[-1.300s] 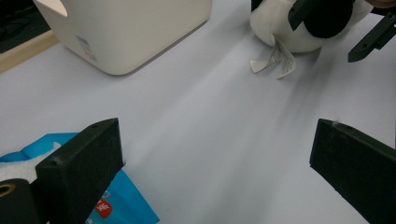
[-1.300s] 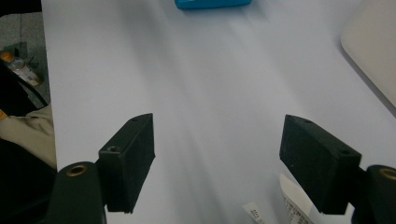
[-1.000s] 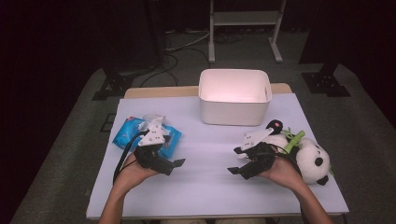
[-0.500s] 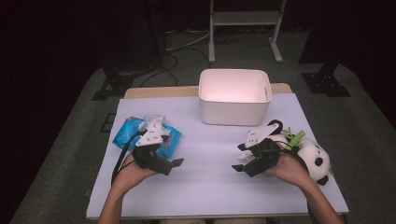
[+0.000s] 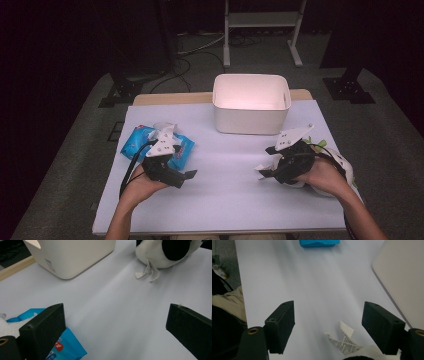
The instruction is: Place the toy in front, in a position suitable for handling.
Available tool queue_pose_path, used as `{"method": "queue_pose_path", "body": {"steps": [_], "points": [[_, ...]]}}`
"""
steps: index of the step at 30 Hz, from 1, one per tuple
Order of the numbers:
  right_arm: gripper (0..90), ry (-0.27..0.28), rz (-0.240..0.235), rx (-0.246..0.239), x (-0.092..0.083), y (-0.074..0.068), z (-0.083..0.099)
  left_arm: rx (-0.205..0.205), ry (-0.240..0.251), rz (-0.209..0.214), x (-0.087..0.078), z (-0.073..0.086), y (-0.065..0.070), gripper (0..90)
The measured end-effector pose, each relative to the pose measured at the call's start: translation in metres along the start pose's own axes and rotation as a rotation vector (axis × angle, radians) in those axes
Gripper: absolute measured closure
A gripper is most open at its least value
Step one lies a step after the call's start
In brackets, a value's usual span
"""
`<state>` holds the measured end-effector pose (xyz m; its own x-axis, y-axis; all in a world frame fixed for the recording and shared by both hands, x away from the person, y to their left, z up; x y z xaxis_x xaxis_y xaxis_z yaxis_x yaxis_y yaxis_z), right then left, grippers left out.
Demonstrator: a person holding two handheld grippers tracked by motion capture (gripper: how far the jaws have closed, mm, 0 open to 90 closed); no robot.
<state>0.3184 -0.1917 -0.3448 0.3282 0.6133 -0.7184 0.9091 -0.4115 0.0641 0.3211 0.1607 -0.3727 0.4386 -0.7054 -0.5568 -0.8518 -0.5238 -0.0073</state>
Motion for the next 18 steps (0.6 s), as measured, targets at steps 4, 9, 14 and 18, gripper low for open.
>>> {"method": "queue_pose_path", "body": {"steps": [4, 9, 14, 18], "points": [[25.3, -0.01, 0.003, -0.008, -0.006, 0.003, -0.001, 0.0, -0.001, 0.001, 0.0, 0.0, 0.0, 1.8], [25.3, -0.012, 0.01, -0.006, -0.015, 0.005, -0.002, 0.004, -0.007, 0.002, 0.001, 0.0, 0.001, 1.8], [25.3, -0.019, 0.015, -0.01, -0.022, 0.009, -0.001, 0.001, -0.003, -0.003, 0.001, 0.0, 0.001, 1.8], [25.4, -0.043, 0.023, -0.013, -0.029, 0.014, 0.003, -0.003, -0.005, -0.004, 0.001, 0.0, 0.001, 1.9]]}}
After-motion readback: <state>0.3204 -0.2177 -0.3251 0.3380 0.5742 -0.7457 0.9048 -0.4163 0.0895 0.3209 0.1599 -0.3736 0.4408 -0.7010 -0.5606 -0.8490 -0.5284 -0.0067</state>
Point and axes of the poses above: each handheld gripper's, and its own axes: x roughly forward along the jaws, z roughly out of its underside, y roughly to its right, the point moved 2 cm from there along x, roughly forward along the jaws, and after that the axes turned 1 degree about z, right-handed, at the moved point
